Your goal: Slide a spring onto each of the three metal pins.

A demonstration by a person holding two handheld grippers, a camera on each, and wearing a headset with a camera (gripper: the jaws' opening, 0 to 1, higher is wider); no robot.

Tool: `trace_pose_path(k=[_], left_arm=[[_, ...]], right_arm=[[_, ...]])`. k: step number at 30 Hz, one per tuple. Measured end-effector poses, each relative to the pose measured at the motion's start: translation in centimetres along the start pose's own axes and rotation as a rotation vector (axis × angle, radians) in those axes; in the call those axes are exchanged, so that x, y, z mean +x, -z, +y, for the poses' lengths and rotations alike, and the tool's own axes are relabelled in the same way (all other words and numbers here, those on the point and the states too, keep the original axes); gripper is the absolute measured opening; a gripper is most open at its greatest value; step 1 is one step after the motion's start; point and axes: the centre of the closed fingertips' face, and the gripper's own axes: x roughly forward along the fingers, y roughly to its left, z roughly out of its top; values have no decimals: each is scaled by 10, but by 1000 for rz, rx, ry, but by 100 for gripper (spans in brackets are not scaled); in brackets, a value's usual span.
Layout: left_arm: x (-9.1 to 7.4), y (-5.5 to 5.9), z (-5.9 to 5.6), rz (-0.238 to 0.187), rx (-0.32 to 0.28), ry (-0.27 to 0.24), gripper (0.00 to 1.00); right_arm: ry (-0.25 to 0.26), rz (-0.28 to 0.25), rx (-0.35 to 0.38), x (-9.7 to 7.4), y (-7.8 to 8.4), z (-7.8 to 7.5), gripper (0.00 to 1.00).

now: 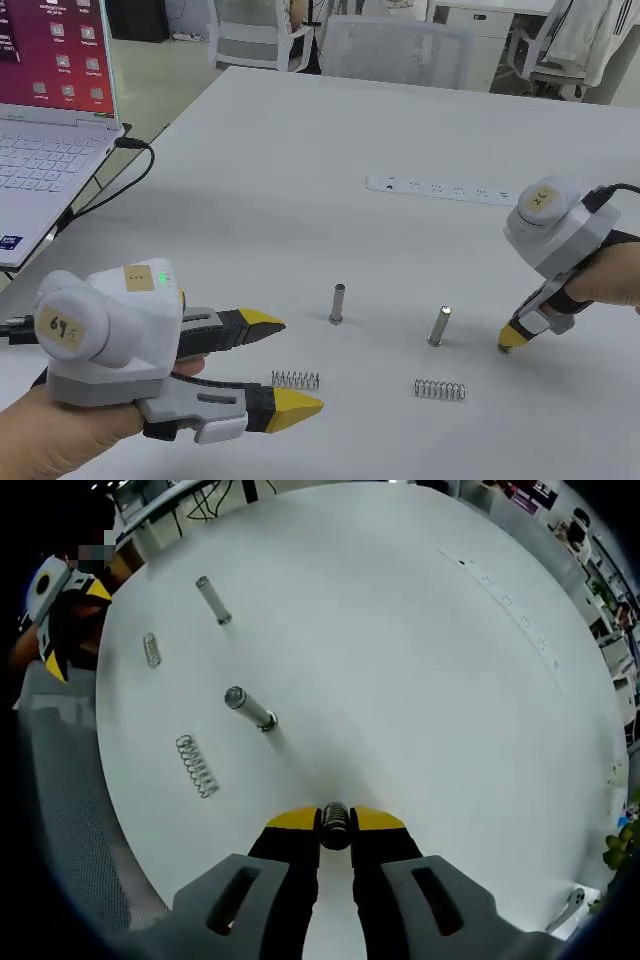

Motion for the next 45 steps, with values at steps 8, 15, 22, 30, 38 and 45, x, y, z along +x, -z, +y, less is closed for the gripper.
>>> trace_pose_path(k=[8, 15, 22, 30, 38, 45], left_arm=[[0, 0, -1, 1, -1, -1, 48], [1, 0, 0, 1, 0, 2, 48], [1, 0, 1, 1, 2, 4, 48], [1, 1, 0, 4, 1, 6, 48], [1, 1, 0, 4, 2, 9, 48], [2, 1, -2, 4, 1, 13, 48]], right_arm=[[2, -14, 1, -2, -1, 0, 11], [2, -28, -4, -4, 0, 1, 13], [8, -45, 0, -10, 1, -1, 14], [22, -53, -12, -15, 6, -1, 15], [28, -55, -4, -18, 17, -1, 14], [30, -59, 5, -21, 28, 1, 14]])
